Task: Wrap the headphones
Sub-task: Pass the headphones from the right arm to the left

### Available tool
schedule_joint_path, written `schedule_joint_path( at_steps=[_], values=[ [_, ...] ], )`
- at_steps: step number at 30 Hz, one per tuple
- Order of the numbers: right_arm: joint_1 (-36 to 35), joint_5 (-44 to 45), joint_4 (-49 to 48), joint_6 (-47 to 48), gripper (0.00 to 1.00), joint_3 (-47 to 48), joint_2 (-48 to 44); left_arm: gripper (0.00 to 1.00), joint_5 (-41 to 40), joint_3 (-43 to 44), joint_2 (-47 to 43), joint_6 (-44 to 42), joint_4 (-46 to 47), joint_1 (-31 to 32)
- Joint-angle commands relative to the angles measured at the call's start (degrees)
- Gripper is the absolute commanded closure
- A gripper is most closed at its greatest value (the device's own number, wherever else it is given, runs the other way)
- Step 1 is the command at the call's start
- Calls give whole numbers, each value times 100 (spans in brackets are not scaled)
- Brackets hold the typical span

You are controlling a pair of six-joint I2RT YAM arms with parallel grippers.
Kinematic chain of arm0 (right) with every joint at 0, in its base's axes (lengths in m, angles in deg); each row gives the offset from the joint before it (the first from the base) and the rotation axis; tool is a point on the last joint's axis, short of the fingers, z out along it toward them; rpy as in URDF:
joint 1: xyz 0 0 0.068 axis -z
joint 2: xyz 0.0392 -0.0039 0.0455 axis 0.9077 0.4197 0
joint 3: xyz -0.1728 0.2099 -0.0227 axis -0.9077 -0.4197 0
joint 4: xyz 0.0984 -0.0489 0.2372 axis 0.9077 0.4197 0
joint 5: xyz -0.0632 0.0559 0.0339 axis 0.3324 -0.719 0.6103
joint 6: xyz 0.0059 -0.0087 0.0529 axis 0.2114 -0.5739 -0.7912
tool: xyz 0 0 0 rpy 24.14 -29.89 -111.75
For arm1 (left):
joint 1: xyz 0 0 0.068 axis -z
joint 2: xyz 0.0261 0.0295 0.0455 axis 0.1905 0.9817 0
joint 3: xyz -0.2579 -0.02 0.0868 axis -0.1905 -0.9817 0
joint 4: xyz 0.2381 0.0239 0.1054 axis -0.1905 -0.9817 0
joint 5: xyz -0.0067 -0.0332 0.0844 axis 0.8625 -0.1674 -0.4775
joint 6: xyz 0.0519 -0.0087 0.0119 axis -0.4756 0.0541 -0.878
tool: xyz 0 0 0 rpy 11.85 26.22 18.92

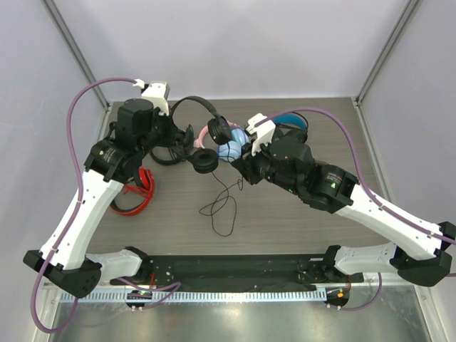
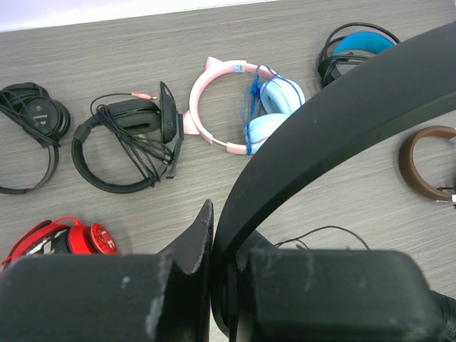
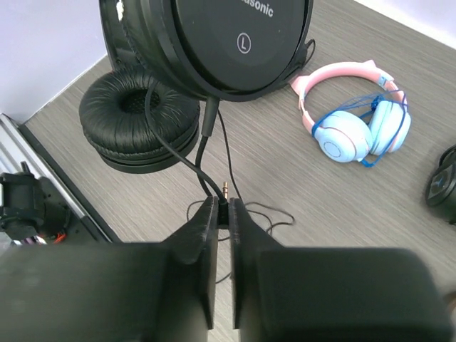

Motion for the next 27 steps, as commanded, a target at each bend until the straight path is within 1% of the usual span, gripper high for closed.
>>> schedule_joint_path(
  at_steps=[1,4,8,10,13,14,17,18,20,23,24,26,27],
  values=[
    [9,68,-376,28,90,155,-156,100,111,226,-37,37,263,7],
    [9,173,-385,-7,99,41,-296,100,23,235,16,20,272,7],
    [9,383,-297,-121,99,-178,-587,100,-293,445,200,-68,220,7],
    [9,577,-105,-226,99,-293,-719,100,-346,682,314,-156,167,7],
    [9,1104,185,-314,99,-407,-938,100,-320,954,454,-244,123,-2],
    [26,1435,291,-393,99,-381,-939,100,-303,1008,464,-270,105,-2],
    [123,1851,765,-568,99,-258,-738,100,-198,1158,517,-288,44,-2],
    [254,2000,862,-639,99,-232,-598,100,-180,1184,508,-288,52,-2],
    [386,2028,1039,-718,99,-249,-482,100,-188,1254,482,-262,44,-10],
    [851,2019,1249,-999,99,-275,-263,100,-372,1403,403,-261,-18,-19],
    [1140,2002,1372,-1165,99,-293,-158,100,-451,1474,394,-279,-44,-28],
    [1449,2010,1417,-1307,98,-476,-113,100,-810,1605,350,-253,-71,-46],
    [1598,1975,1408,-1421,96,-591,-104,100,-1212,1728,280,-192,-45,-46]
  ],
)
